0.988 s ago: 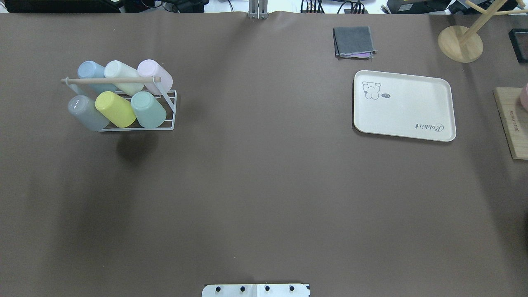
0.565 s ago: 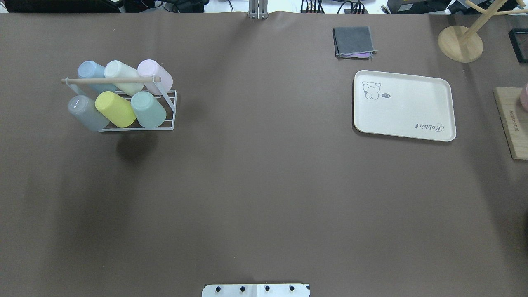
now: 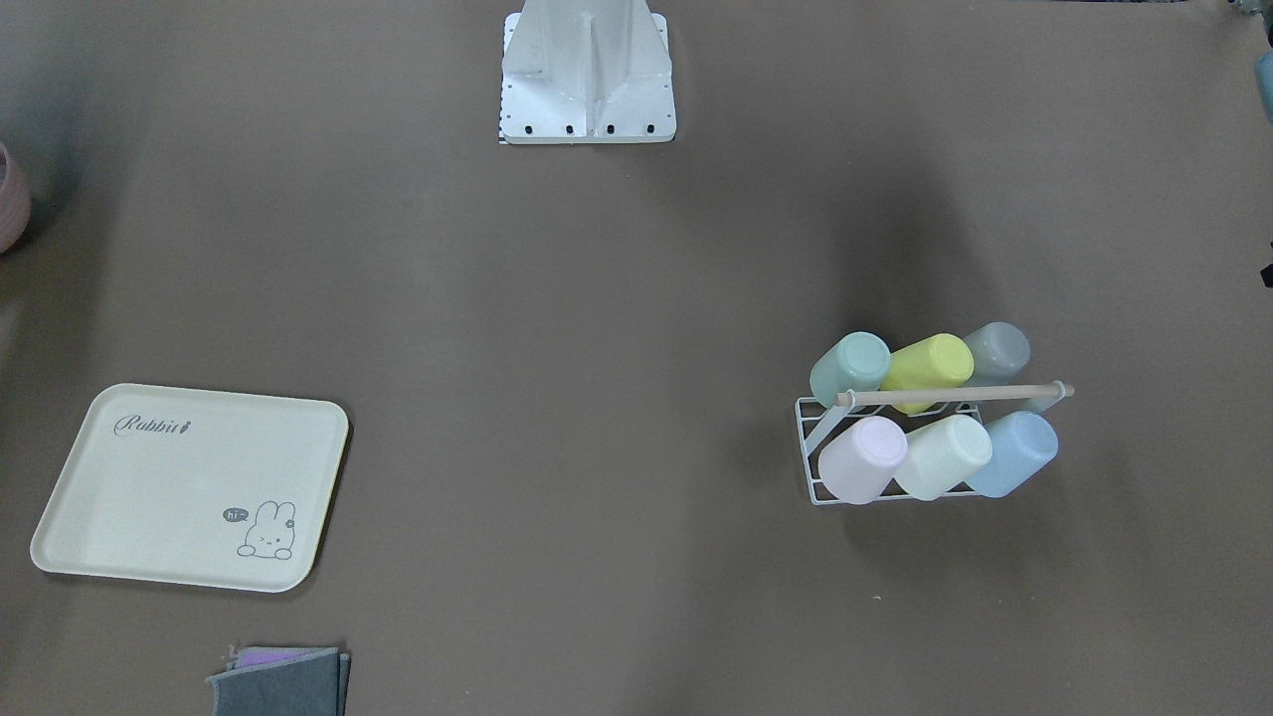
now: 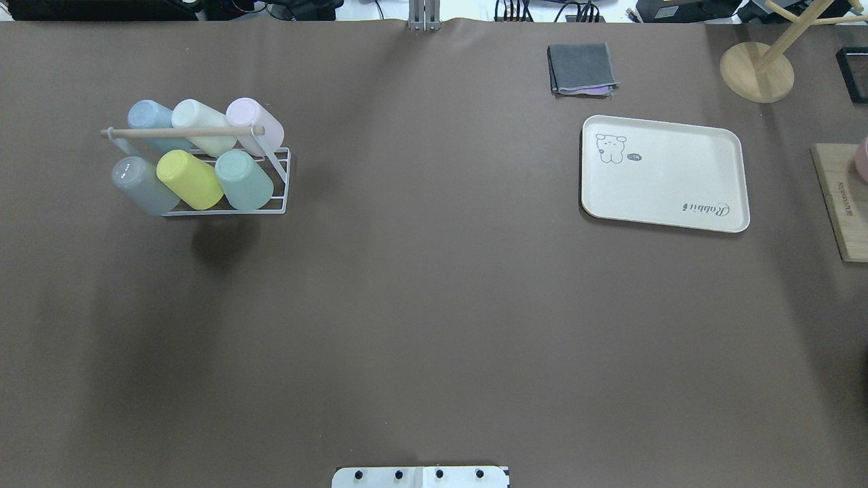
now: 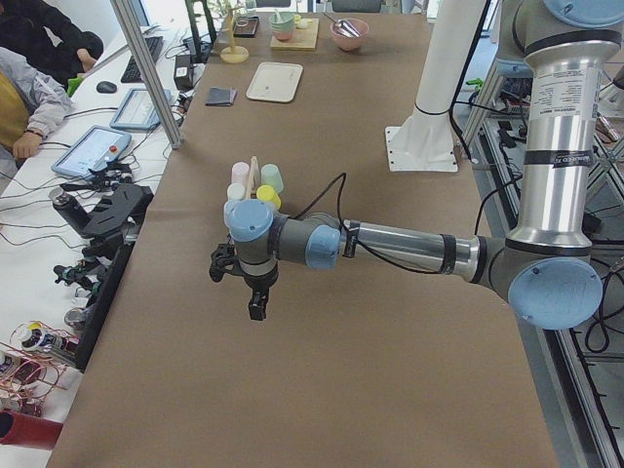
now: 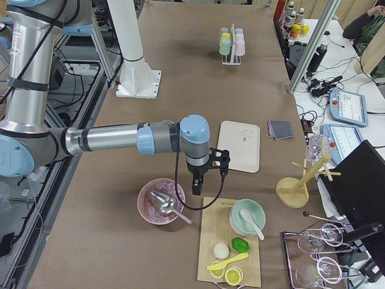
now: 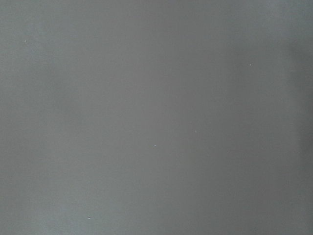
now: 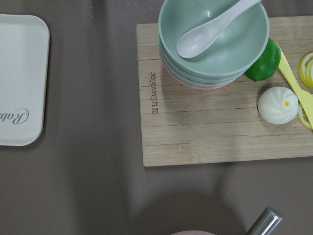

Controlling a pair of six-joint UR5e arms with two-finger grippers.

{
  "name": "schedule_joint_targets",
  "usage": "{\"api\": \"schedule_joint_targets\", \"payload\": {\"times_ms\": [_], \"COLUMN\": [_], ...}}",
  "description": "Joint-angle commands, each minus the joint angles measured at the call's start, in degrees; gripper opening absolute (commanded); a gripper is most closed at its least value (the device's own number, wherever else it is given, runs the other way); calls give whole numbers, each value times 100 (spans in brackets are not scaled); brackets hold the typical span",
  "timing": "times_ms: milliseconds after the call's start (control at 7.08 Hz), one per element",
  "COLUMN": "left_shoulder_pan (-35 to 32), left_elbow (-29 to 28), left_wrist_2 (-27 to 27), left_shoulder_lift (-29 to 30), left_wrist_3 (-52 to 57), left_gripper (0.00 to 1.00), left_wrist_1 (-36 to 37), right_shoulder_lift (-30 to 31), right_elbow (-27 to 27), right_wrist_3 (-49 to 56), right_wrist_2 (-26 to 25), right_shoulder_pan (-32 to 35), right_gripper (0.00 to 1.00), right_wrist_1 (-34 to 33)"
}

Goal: Pick up and place green cup on tray

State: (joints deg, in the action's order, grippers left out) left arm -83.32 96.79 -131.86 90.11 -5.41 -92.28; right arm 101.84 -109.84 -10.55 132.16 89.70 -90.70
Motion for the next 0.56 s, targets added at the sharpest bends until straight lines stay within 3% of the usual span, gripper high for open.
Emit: {"api": "schedule_joint_targets", "payload": {"times_ms": [0,424], "left_shoulder_pan": [0,-9], "left_elbow": [-3,41], "left_wrist_2": [11,20], "left_shoulder_lift": [-2,-11], "left_wrist_3": [-4,-31], "left_gripper": [98,98], "left_wrist_1": [9,18], "right_shoulder_lift": [11,3], "right_elbow": [-37,-2], "right_wrist_3": [0,-97], "right_wrist_2": [2,107], "right_shoulder_pan": [-14,-67], "right_gripper": [100,100], "right_wrist_1": [-9,-9]}}
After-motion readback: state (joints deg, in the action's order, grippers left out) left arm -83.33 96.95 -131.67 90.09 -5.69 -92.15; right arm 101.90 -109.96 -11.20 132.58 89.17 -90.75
